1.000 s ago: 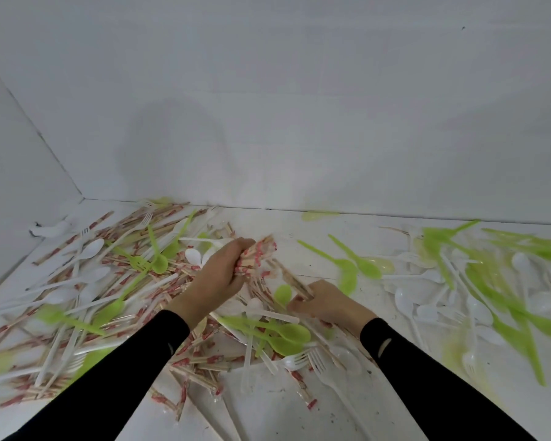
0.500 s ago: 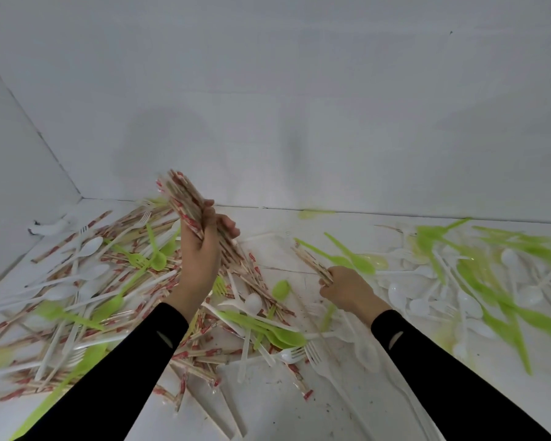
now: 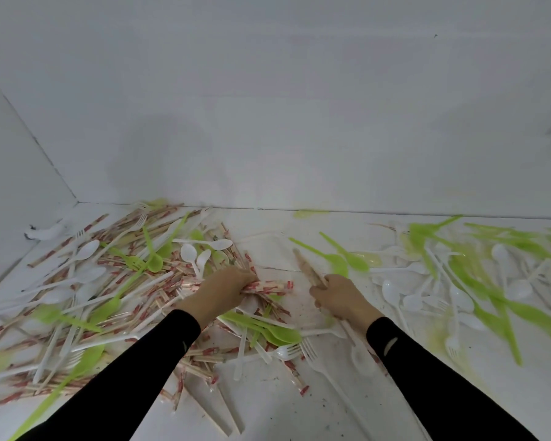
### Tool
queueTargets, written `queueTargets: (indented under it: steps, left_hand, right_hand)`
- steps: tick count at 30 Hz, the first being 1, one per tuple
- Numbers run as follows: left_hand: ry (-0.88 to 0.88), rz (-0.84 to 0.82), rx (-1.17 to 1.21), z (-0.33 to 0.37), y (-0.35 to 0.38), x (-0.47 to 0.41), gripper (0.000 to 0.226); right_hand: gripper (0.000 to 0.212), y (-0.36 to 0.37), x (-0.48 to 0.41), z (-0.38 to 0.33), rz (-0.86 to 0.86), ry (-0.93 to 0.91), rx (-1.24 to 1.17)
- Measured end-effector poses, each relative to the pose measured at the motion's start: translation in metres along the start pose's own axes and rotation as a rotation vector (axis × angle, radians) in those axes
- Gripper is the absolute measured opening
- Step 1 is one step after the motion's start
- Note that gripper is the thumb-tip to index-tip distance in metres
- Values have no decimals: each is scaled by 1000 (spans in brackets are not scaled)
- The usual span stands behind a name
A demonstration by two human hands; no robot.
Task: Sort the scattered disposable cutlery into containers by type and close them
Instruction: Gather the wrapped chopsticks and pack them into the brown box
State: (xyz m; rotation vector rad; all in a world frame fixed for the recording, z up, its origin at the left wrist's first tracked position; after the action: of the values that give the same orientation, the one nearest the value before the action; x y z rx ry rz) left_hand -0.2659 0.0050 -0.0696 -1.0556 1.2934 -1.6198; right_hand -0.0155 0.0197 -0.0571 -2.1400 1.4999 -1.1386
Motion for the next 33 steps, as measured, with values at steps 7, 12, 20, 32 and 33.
queueTargets:
  steps: [7,12,20,32,33]
  left_hand:
    - [87,214,116,0,-4,-10,32]
    - [-71,617,580,59,-67,-11,29]
    - [-100,750,2099,188,-115,-47,19]
    - [-146,445,2312,430,-94,-107,32]
    - [-152,450,2309,446,-92,-116,35]
  right_hand:
    - [25,-49,13,19,219,44,-532]
    - [19,-70,34,20,180,49,-930]
    - [28,-89,73,32,387,-17,-1111]
    - [46,-236,155,150,749,-130,-1321]
    - [49,-260,166,169,764,-146,-1381]
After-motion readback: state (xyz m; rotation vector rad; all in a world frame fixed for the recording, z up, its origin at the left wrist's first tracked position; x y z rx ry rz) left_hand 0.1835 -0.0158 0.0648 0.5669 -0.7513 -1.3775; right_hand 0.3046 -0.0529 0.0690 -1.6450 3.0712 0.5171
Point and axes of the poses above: each hand's wrist, its own x-axis away from the middle knuckle, its own y-axis out of the palm, z = x × y, the point moved 1 cm from there along -x, towards the middle knuckle, and after that the axes turned 2 degrees about y, right-handed, at the moved point
